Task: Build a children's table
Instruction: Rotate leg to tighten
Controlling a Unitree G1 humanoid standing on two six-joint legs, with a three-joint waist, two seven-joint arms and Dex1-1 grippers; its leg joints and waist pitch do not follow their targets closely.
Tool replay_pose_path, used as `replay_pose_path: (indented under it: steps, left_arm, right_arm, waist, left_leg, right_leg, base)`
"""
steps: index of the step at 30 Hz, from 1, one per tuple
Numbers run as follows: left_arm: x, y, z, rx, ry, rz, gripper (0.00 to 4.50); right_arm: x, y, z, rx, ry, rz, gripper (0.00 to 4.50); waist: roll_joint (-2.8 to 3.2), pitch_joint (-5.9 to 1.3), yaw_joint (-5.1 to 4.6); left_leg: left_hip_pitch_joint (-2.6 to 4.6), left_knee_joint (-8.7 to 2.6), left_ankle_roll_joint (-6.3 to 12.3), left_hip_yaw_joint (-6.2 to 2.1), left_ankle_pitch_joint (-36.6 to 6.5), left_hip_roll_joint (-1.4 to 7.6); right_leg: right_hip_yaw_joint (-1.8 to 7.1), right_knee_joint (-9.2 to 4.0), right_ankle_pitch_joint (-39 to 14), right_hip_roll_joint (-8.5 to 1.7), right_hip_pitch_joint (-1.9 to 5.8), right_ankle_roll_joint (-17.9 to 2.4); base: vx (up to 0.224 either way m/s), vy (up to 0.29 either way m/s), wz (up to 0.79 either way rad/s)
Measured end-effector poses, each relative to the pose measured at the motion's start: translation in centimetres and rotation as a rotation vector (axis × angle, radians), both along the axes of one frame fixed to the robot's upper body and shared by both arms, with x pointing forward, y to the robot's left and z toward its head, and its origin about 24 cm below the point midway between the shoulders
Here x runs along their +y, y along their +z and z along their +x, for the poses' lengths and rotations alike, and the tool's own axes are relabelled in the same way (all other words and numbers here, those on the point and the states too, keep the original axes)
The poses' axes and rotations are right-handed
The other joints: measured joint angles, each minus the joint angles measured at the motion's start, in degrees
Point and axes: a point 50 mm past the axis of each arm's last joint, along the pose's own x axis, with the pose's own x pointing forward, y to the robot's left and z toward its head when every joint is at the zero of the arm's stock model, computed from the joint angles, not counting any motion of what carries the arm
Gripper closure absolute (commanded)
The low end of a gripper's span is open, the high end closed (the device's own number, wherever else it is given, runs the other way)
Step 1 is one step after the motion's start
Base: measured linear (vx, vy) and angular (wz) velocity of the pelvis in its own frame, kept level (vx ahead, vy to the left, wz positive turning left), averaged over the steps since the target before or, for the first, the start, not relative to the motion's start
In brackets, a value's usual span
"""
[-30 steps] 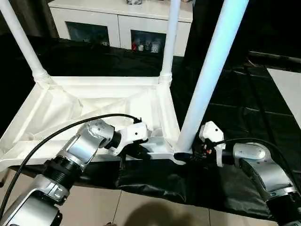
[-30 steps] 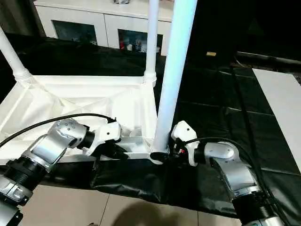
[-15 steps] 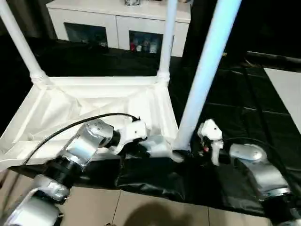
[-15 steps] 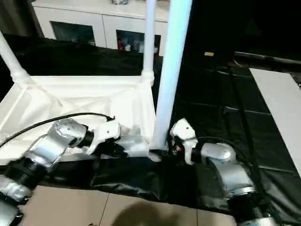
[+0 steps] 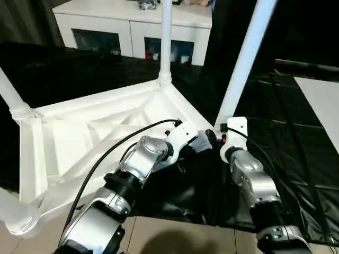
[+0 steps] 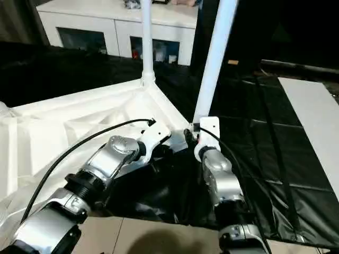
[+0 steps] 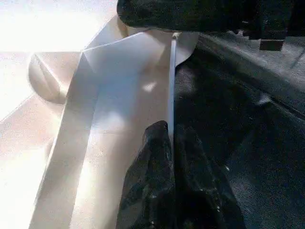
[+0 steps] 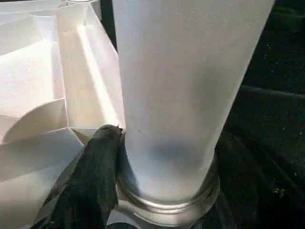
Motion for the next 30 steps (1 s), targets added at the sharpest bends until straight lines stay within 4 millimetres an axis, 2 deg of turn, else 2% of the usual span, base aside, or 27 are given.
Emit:
replay_pose_path:
  steps: [1, 2, 3, 5, 6, 10, 15, 18, 23, 27, 30]
  left_arm:
    - [0.0, 0.0, 0.0, -0.005, -0.003, 0.001, 4.5]
    - [0.0, 0.0, 0.0, -0.013, -0.009, 0.01, 4.5]
    - [0.0, 0.0, 0.0, -0.019, -0.015, 0.014, 4.5]
    - [0.0, 0.0, 0.0, -0.028, -0.021, 0.018, 4.5]
    - [0.3, 0.0, 0.1, -0.037, -0.018, 0.026, 4.5]
    - [1.2, 0.1, 0.7, -0.061, 0.012, 0.052, 4.5]
    - [1.5, 0.3, 0.9, -0.079, -0.012, 0.061, 4.5]
    - [1.4, 0.3, 1.0, -0.105, -0.053, 0.072, 4.5]
    - [2.1, 0.3, 1.0, -0.19, -0.164, 0.094, 4.5]
    - [2.0, 0.3, 0.7, -0.229, -0.241, 0.105, 4.5]
    - [1.5, 0.3, 0.4, -0.251, -0.297, 0.104, 4.5]
  right_arm:
    - [0.0, 0.0, 0.0, -0.005, -0.002, 0.002, 1.87]
    - [0.0, 0.0, 0.0, -0.008, -0.004, 0.005, 1.52]
    - [0.0, 0.0, 0.0, -0.011, -0.006, 0.008, 1.52]
    - [0.0, 0.0, -0.2, -0.02, -0.006, 0.015, 1.17]
    - [0.3, 0.1, -0.3, -0.037, 0.01, 0.027, 1.17]
    - [1.3, 1.1, -0.6, -0.093, 0.094, 0.047, 0.72]
    - [-0.4, 1.4, -2.1, -0.123, 0.244, -0.029, 0.72]
    - [-1.6, 1.6, -3.3, -0.132, 0.327, -0.046, 0.72]
    - [-4.3, 0.6, -4.6, -0.085, 0.285, -0.084, 0.72]
    - [-4.1, 0.5, -5.6, -0.072, 0.331, -0.049, 0.72]
    - [-3.2, 0.6, -6.7, -0.056, 0.458, -0.024, 0.72]
  waist:
    - [0.03, -0.01, 0.03]
    - [0.05, -0.03, 0.03]
    - [0.06, -0.03, 0.08]
    - [0.05, -0.02, 0.11]
    - [0.03, -0.01, 0.0]
    - [-0.05, 0.06, -0.92]
    - [0.0, 0.09, -0.69]
    - [0.09, 0.09, -0.17]
    - [0.23, 0.14, -0.02]
    - [0.38, 0.22, 0.62]
    - [0.47, 0.19, 1.57]
  left_leg:
    - [-0.01, -0.04, 0.0, 0.0, 0.0, 0.0]
    - [-0.01, -0.08, 0.0, 0.0, 0.0, 0.0]
    - [-0.01, -0.11, 0.0, 0.0, 0.0, 0.0]
    - [-0.01, -0.16, 0.0, 0.01, 0.0, 0.0]
    - [-0.01, -0.16, 0.0, 0.01, 0.0, 0.01]
    - [-0.05, -0.18, 0.0, -0.05, 0.0, 0.02]
    - [-0.16, -0.18, 0.0, -0.04, 0.0, 0.01]
    - [-0.15, -0.38, 0.01, -0.01, 0.0, 0.01]
    - [-0.13, -0.61, 0.01, 0.02, 0.0, 0.01]
    - [-0.2, -0.67, 0.01, 0.02, 0.0, 0.02]
    - [-0.2, -0.69, 0.02, 0.06, 0.0, 0.02]
  right_leg:
    - [0.0, 0.0, 0.0, 0.0, -0.02, 0.0]
    - [0.0, 0.01, 0.0, 0.0, -0.02, 0.0]
    - [-0.01, 0.01, 0.0, 0.0, -0.03, 0.0]
    - [-0.02, 0.01, 0.0, 0.0, -0.04, 0.0]
    - [-0.03, 0.01, 0.0, 0.02, -0.06, 0.0]
    - [-0.04, -0.01, 0.0, 0.05, -0.17, 0.0]
    - [-0.02, -0.18, 0.0, 0.05, -0.17, 0.2]
    - [-0.03, -0.37, 0.0, 0.05, -0.16, 0.3]
    - [-0.06, -0.4, 0.0, 0.07, -0.21, 0.3]
    - [-0.09, -0.47, 0.0, 0.06, -0.25, 0.3]
    - [-0.08, -0.66, 0.0, 0.06, -0.2, 0.3]
  base:
    - [0.0, 0.0, 0.0]
    - [0.0, 0.0, 0.0]
    - [0.0, 0.0, 0.0]
    - [0.0, 0.0, 0.0]
    - [0.0, 0.0, 0.0]
    - [0.0, 0.0, 0.0]
    - [0.0, 0.0, 0.0]
    - [0.0, 0.0, 0.0]
    - [0.0, 0.0, 0.0]
    - [0.0, 0.0, 0.0]
    - [0.0, 0.0, 0.0]
